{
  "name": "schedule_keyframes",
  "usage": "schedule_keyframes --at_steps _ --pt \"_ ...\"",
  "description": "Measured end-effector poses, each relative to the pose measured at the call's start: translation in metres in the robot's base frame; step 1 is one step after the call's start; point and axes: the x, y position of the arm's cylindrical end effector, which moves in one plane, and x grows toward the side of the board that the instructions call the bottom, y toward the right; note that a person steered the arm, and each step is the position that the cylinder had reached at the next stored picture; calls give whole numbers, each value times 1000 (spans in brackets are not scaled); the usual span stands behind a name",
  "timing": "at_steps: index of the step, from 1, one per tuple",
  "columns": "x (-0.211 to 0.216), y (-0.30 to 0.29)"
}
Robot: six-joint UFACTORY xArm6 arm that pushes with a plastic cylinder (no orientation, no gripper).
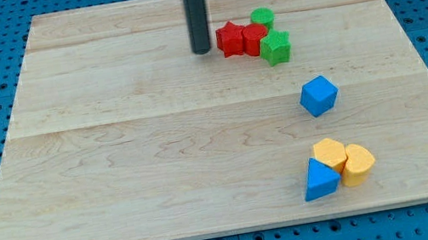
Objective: Move the blue cube into the yellow hexagon
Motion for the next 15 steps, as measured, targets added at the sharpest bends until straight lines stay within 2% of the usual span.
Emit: schedule_keyframes --at_steps 1,3,5,7,9,10,11,13,14,15 --pt "29 -10" --pt "29 -13" --pt "47 29" --pt "49 29" --pt "70 18" --pt "145 28" --pt "158 9" --pt "159 168" --pt "157 210" --pt "121 218"
